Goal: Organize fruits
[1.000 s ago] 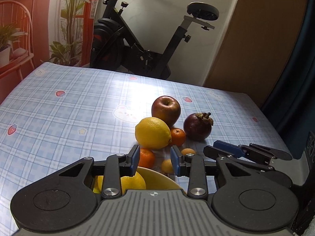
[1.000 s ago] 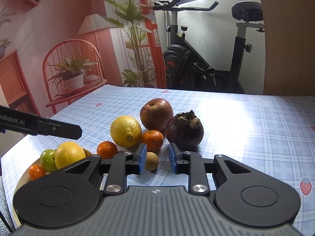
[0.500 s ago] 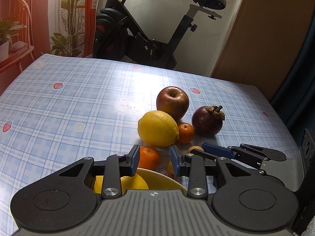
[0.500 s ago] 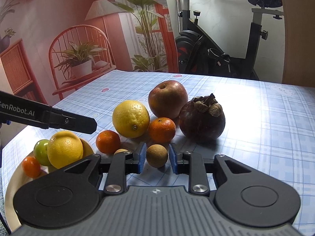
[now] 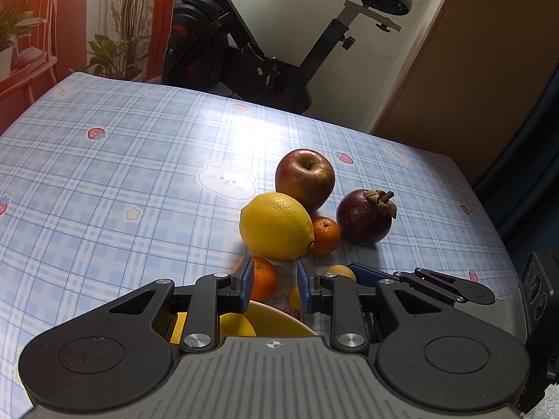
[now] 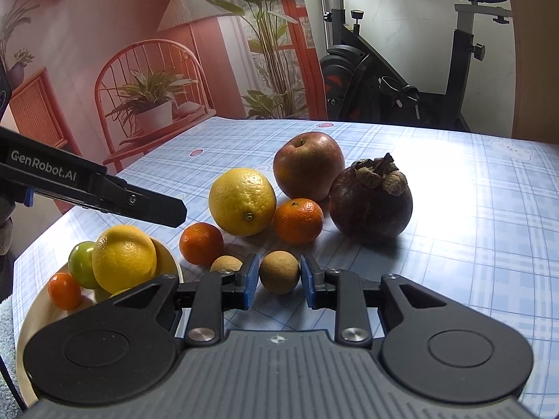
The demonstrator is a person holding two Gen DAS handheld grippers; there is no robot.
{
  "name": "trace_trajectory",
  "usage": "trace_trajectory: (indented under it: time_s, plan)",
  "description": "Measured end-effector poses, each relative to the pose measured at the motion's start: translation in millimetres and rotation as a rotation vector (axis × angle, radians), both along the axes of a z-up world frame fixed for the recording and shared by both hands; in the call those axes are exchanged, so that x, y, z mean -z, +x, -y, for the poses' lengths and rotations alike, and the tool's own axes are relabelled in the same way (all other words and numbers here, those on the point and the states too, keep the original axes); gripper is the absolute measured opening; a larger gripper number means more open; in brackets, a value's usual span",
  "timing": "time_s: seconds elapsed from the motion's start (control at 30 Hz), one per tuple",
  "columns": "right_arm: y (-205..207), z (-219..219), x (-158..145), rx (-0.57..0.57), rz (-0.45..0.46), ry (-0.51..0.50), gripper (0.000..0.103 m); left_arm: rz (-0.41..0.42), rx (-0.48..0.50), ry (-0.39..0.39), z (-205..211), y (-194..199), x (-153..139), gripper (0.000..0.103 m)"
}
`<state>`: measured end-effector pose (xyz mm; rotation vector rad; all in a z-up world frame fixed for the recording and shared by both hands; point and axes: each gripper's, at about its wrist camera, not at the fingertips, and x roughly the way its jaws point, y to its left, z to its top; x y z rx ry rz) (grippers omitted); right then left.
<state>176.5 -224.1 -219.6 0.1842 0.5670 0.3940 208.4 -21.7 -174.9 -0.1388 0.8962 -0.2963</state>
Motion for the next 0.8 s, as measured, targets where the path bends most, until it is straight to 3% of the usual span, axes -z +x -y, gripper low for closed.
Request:
trace_trajectory:
  time_s: [0.47, 0.8]
  plan:
    - [-42, 42, -2, 0.152, 0.039, 0.1, 0.028, 0.036, 0.219, 0.16, 48, -8, 19, 0.029]
    - [-48, 42, -4, 0.175, 0.065, 0.096, 0.028, 0.001, 0.204, 0.209, 53, 0, 29, 0.029]
